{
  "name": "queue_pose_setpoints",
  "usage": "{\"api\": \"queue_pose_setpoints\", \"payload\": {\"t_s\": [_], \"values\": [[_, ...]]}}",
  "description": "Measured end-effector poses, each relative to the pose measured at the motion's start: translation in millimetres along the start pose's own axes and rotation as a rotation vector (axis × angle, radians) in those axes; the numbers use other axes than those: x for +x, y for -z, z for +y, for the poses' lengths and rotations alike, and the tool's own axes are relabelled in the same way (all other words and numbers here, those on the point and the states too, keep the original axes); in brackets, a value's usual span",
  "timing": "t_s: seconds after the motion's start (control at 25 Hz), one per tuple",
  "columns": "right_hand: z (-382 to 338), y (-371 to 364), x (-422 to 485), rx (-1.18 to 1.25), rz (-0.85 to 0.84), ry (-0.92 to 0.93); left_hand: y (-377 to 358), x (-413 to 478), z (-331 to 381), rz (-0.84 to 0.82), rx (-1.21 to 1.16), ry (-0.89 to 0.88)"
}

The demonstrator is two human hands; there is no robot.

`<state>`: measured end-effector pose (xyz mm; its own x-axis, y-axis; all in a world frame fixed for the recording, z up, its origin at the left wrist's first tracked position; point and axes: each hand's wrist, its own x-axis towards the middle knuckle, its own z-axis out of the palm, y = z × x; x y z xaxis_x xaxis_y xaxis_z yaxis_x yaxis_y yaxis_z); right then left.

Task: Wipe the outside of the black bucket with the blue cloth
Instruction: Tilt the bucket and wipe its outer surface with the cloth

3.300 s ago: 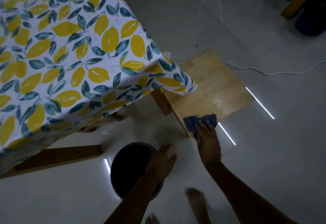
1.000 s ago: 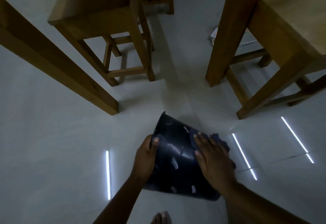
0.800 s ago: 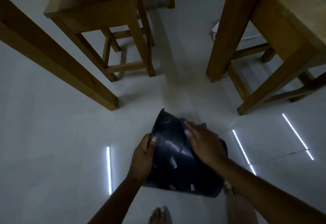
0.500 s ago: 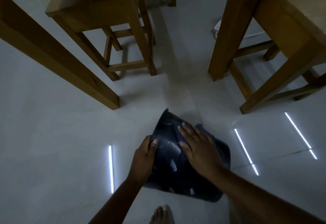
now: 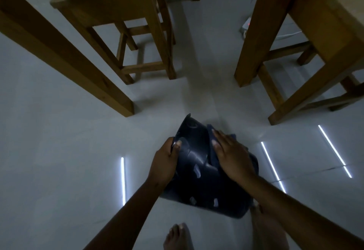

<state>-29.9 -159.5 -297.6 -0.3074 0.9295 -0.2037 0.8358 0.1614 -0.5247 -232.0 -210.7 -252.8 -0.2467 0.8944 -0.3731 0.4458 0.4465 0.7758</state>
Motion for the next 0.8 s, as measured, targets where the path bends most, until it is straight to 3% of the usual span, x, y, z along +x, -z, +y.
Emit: {"api": "queue_pose_setpoints", "payload": {"t_s": [0.08, 0.2, 0.32, 0.4, 0.56, 0.6, 0.68, 0.76, 0.8], "values": [[-11.6, -10.0, -32.7, -0.107, 0.038, 0.041, -0.5, 3.7, 3.2, 0.007, -0.007, 0.005], [-20.3, -17.3, -42.9, -0.174, 0.011, 0.269, 1.3, 8.0, 6.2, -0.008, -0.068, 0.012], [0.2, 9.3, 7.5, -0.01, 0.044, -0.034, 1.6, -0.3, -2.5, -0.032, 0.002, -0.012], [2.0, 3.6, -12.6, -0.055, 0.05, -0.032, 1.0, -1.7, -6.1, 0.027, 0.106, -0.045], [-20.6, -17.0, -42.0, -0.189, -0.034, 0.341, -2.0, 12.7, 6.5, 0.081, 0.108, -0.083], [-14.0, -9.7, -19.5, -0.174, -0.05, 0.283, -1.9, 14.9, 7.7, 0.077, 0.098, -0.067], [-2.5, 7.5, -0.3, -0.043, 0.002, -0.008, -1.8, 13.8, 3.8, 0.069, 0.102, -0.054], [-5.6, -0.5, -28.9, -0.095, 0.002, -0.022, -1.2, 6.5, -0.5, 0.072, 0.115, -0.053], [-18.5, -11.8, -51.6, -0.156, 0.0, 0.076, -0.8, 5.6, -0.1, 0.072, 0.111, -0.055]]}}
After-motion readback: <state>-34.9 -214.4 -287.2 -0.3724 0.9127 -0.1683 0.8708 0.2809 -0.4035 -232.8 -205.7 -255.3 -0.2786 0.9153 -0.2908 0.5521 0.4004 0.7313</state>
